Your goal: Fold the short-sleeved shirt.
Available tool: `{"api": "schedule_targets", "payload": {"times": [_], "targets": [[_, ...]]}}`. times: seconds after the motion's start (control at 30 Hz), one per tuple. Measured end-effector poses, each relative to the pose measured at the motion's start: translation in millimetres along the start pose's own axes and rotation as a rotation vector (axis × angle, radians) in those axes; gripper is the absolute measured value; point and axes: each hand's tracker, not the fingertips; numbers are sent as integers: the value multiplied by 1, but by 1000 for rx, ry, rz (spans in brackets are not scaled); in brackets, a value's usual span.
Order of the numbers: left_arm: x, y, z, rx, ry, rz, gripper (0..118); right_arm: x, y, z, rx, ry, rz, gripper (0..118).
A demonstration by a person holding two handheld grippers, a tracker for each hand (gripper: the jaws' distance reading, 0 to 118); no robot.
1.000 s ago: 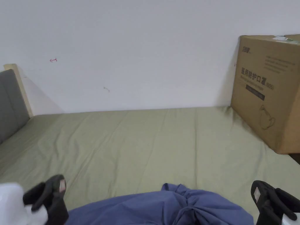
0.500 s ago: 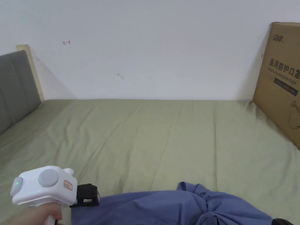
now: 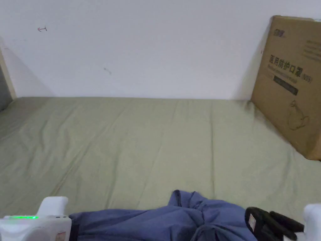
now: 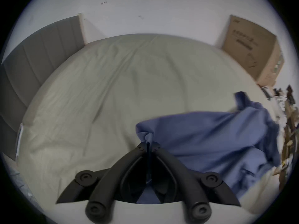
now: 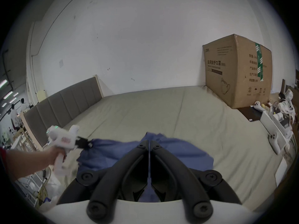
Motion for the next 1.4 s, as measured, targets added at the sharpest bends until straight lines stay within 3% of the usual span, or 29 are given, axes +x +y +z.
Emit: {"api": "schedule_targets", "payload": {"times": [0.1, 0.17, 0.23, 0.27, 0.3, 0.33, 0.37, 0.4, 0.53, 0.63, 0.73, 0.77, 0.8, 0.83, 0.97, 1.1, 1.2, 1.33, 1.4], "targets": [[8, -7, 29, 49, -26, -26, 6, 25, 30, -50, -54, 76, 62, 4], [7, -13, 45, 89, -27, -20, 5, 45, 52, -95, -220, 39, 61, 4], [-2, -14, 58, 97, -89, 43, 5, 68, 66, -141, -416, -8, 15, 4], [-5, -17, 59, 105, -104, 81, 5, 81, 67, -165, -538, -2, -40, 10], [-8, -19, 61, 109, -107, 102, 5, 91, 66, -183, -627, 13, -92, 45], [-11, -18, 64, 135, -80, 84, 5, 101, 59, -201, -694, -4, -137, 90], [-12, -19, 65, 133, -78, 84, 6, 107, 51, -217, -763, -28, -167, 118], [-11, -20, 62, 135, -70, 82, 5, 111, 45, -223, -756, -34, -201, 117], [-10, -24, 58, 123, -71, 83, 5, 112, 18, -263, -788, -136, -202, 116], [-9, -25, 52, 94, -63, 62, 6, 97, 5, -288, -877, -127, -108, 107], [-9, -28, 44, 60, -55, 54, 5, 78, 1, -290, -880, -194, 79, 83], [-9, -28, 43, 51, -55, 50, 5, 71, 3, -285, -848, -156, 86, 64], [-11, -30, 42, 47, -53, 47, 5, 70, 7, -281, -849, -112, 97, 21], [-11, -29, 43, 43, -52, 47, 6, 69, 13, -276, -844, -71, 105, 9], [-9, -22, 60, 49, -41, 55, 5, 77, 45, -231, -717, -1, 46, 9], [-3, -4, 106, 140, -99, 60, 6, 86, 85, -169, -526, 4, -35, 8], [10, 16, 157, 221, -119, 68, 6, 88, 120, -113, -430, 107, -92, 8], [31, 51, 220, 326, -101, -10, 6, 80, 166, -45, -301, 69, -21, 8], [40, 70, 249, 364, -96, -18, 5, 80, 190, -14, -226, 59, -36, 8]]}}
